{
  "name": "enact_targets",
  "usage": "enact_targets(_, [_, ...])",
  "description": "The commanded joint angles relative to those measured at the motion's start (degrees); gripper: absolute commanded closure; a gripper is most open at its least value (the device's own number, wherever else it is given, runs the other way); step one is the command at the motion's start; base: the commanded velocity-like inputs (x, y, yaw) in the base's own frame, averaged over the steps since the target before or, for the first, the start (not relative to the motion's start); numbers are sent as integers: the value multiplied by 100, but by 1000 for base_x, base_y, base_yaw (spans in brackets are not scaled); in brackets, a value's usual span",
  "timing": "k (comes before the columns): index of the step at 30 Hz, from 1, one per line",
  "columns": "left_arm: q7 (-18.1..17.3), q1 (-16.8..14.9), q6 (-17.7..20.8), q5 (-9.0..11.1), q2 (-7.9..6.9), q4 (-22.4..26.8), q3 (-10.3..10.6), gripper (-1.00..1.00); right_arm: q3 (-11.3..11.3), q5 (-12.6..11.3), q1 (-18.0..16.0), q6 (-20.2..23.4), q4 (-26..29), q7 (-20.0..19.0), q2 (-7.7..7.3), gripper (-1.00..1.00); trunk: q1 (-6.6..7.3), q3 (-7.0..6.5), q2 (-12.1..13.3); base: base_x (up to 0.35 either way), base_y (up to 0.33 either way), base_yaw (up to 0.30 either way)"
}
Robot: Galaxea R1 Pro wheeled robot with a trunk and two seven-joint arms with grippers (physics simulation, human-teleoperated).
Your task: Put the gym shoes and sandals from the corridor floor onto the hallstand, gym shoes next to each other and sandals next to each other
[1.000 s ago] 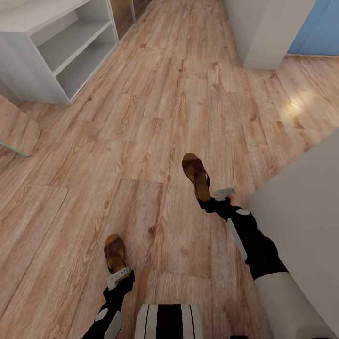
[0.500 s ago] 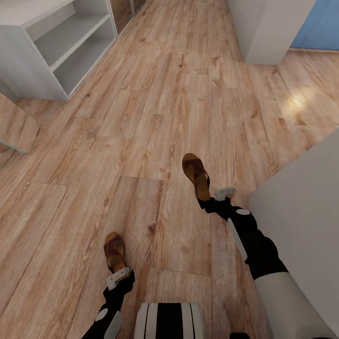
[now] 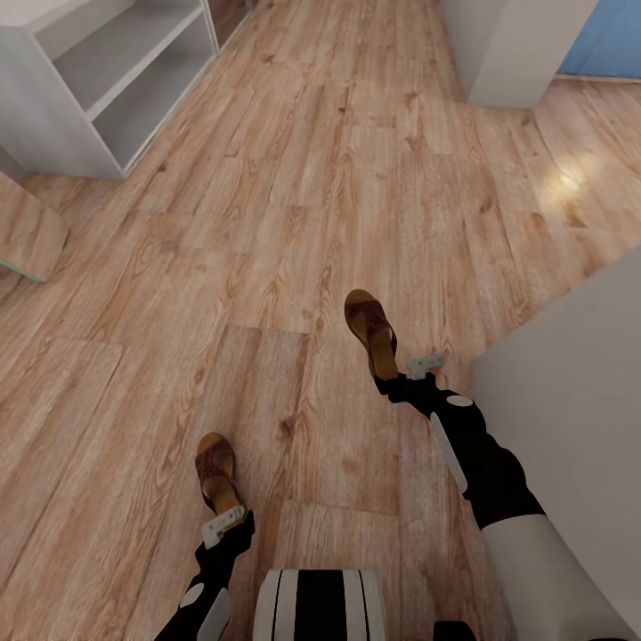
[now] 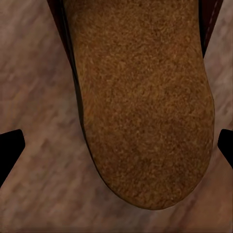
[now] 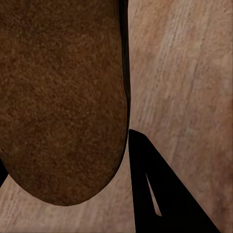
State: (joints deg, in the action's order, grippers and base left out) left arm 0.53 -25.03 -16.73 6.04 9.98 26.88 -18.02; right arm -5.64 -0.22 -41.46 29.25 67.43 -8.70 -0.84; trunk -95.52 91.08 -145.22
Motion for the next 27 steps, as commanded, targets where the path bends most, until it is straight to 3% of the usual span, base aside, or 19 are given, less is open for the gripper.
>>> enact_targets(1, [-1,-2,-15,46,2,-4,0,-100,-7,-22,-2,34,7,9,-4,100,1,6,-1,0,0,0])
enact_targets(24, [6,-2,-15,46,2,1,-2,-100,-7,-22,-2,36,7,9,-4,100,-4,57,-4,0,0,0])
enact_targets(25, [6,-2,-15,46,2,-1,-1,100,-7,-22,-2,35,7,9,-4,100,-4,57,-4,0,0,0])
enact_targets(27, [7,-2,-15,46,2,1,-1,100,-7,-22,-2,35,7,9,-4,100,-4,57,-4,0,0,0])
